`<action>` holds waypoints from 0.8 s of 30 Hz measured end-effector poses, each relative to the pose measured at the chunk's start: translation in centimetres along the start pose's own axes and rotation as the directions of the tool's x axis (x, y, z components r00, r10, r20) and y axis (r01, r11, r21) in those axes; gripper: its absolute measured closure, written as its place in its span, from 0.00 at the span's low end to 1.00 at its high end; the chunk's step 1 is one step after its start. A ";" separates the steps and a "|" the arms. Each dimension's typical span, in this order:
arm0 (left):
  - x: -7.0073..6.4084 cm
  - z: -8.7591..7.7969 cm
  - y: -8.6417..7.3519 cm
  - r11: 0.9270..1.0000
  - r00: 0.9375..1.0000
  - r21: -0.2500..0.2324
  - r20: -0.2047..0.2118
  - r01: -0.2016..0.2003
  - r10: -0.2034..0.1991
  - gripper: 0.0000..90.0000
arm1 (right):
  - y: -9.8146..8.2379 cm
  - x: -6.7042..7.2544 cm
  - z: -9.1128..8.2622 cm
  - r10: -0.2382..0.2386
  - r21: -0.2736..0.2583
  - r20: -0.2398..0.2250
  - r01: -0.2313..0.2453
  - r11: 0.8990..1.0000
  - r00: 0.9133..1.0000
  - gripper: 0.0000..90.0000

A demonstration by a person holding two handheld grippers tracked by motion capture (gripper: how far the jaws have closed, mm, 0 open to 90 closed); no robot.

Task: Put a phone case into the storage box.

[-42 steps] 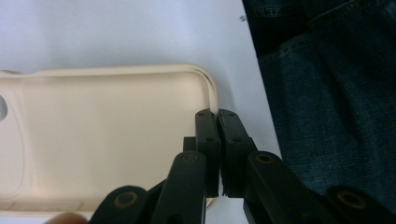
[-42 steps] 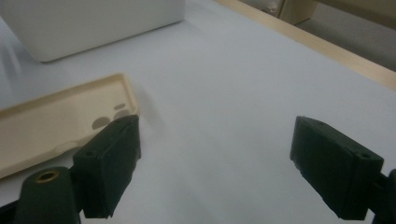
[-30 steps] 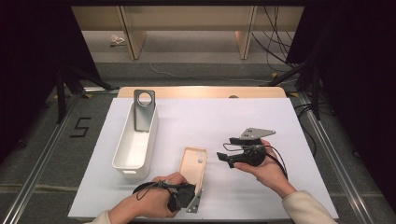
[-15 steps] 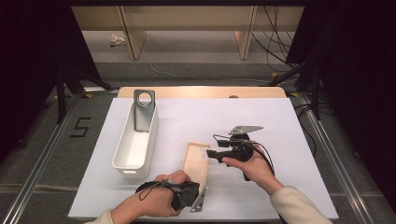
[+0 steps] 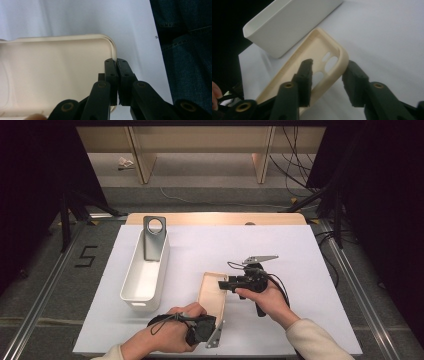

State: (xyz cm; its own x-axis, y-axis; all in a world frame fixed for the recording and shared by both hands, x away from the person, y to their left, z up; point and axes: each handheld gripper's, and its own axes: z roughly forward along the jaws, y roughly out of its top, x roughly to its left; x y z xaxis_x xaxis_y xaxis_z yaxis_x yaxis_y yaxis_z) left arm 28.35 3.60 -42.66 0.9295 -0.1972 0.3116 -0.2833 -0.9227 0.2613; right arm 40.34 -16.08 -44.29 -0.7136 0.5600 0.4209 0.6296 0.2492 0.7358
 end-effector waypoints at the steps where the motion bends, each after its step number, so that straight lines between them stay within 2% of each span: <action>1: 0.1 0.0 0.0 1.000 1.000 0.008 -0.003 -0.011 0.011 0.97 | 0.1 0.0 -0.1 0.007 -0.005 -0.004 -0.007 1.000 1.000 0.72; 9: 0.4 0.2 -0.2 1.000 0.999 0.012 -0.036 0.002 -0.002 0.97 | 0.7 0.5 -1.0 0.032 -0.078 -0.042 -0.035 0.996 0.999 0.85; 17: 0.8 0.1 -0.5 0.999 0.996 0.005 -0.075 0.037 -0.037 0.97 | 1.4 1.4 -1.9 0.038 -0.146 -0.073 -0.048 0.988 0.997 0.90; 21: 1.2 -0.2 -0.7 0.998 0.993 -0.022 -0.100 0.067 -0.069 0.95 | 1.7 1.8 -2.4 0.030 -0.180 -0.080 -0.044 0.983 0.996 0.91; 22: 1.3 -0.4 -0.8 0.996 0.991 -0.038 -0.105 0.079 -0.082 0.92 | 1.8 1.9 -2.6 0.022 -0.182 -0.070 -0.035 0.983 0.997 0.91; 23: 1.4 -0.6 -0.9 0.994 0.989 -0.060 -0.113 0.093 -0.100 0.89 | 1.9 1.9 -2.7 -0.003 -0.183 -0.042 -0.004 0.983 0.999 0.91; 24: 1.4 -0.8 -1.1 0.989 0.984 -0.088 -0.120 0.120 -0.130 0.86 | 1.9 1.8 -2.8 -0.004 -0.189 -0.033 -0.003 0.982 0.999 0.91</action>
State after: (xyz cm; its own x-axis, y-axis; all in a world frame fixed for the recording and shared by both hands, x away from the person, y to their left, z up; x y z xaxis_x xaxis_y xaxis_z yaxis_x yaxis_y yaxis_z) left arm 29.76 4.56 -41.80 0.9233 -0.0346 0.3826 -0.1898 -0.9070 0.3760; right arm 39.41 -16.81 -40.65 -0.7256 0.5327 0.4356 0.5622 0.0939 0.8217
